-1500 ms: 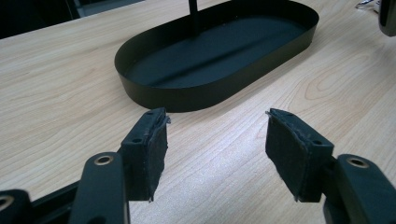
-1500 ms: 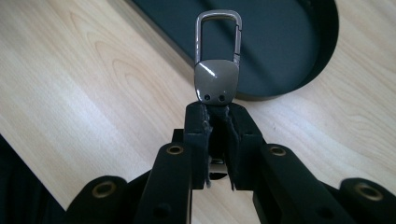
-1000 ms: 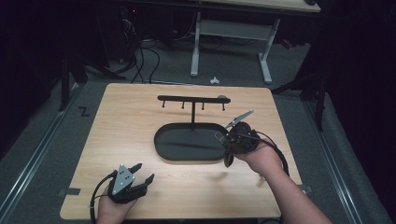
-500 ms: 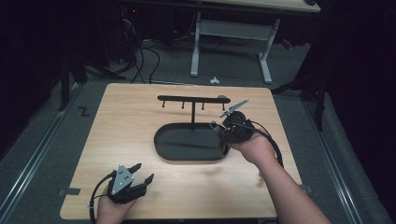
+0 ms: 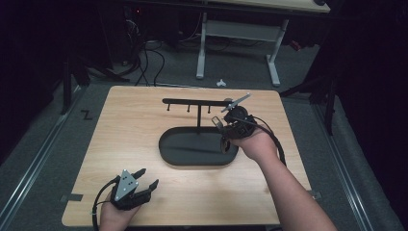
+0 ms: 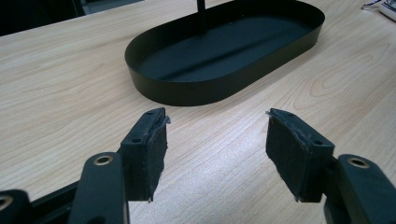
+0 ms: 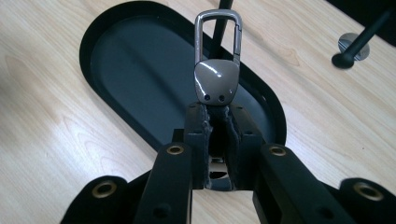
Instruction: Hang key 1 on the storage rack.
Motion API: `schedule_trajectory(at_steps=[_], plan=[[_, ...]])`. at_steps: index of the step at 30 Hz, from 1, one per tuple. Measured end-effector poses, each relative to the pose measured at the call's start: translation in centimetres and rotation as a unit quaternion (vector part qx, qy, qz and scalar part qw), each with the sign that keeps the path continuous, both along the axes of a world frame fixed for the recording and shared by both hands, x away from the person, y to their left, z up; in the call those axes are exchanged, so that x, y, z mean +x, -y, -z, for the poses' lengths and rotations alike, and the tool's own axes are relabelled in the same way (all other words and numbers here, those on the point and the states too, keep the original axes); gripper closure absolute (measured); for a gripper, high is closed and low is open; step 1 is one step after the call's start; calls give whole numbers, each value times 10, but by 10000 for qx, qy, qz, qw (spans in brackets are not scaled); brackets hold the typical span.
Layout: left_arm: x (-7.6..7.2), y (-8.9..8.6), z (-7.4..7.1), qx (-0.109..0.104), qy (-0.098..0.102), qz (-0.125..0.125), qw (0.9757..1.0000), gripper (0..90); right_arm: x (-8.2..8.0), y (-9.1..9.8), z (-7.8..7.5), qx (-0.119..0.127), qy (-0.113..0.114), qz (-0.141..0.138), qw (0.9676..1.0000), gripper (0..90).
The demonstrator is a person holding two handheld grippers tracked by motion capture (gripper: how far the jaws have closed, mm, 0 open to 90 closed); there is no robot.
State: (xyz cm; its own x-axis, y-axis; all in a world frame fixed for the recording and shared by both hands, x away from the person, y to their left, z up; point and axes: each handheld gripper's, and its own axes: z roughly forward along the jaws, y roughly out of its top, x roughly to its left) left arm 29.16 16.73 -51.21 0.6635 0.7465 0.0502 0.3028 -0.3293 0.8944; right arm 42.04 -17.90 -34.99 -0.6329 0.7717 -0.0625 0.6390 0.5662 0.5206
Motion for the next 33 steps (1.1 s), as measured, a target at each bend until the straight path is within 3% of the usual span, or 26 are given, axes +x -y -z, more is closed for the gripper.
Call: schedule_trajectory(at_steps=[22,33], plan=[[0,-1,1,-13,-36,23,10000,390,27,-18,-4,-42,73,167,9998,805],[1,0,2,5,-22,27,10000,390,36,-26,7,-207,132,284,9993,805]])
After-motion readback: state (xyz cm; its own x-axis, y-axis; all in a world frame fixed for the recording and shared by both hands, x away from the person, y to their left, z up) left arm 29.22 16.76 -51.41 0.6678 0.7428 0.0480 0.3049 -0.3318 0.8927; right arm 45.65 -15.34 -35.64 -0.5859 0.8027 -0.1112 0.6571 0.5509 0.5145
